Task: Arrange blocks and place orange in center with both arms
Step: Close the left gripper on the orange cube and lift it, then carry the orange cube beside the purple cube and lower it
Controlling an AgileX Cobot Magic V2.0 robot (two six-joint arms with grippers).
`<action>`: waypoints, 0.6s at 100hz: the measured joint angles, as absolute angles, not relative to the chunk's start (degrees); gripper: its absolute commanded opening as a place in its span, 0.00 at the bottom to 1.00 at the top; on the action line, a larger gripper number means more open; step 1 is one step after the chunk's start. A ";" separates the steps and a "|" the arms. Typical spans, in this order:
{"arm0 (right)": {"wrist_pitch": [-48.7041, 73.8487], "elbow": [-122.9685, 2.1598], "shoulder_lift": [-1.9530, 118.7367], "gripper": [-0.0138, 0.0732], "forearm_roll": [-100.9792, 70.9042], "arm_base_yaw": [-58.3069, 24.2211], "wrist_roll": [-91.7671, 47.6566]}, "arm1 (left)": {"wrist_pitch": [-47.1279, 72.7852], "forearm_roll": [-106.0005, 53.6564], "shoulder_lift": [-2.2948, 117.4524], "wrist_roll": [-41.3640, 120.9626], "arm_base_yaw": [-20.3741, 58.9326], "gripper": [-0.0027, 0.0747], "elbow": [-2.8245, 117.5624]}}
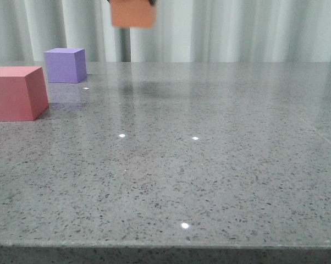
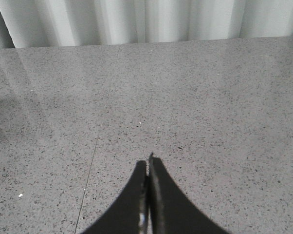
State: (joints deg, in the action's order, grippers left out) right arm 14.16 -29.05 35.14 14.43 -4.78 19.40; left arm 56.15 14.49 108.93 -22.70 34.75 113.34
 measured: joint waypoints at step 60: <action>14.16 -29.05 35.14 0.08 14.43 -4.78 19.40 | 54.84 3.55 101.07 -9.81 18.36 0.46 100.55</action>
State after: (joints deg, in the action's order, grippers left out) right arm 14.16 -29.05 35.14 14.43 -4.78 19.40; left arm 54.84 3.55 101.07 -9.81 18.36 100.55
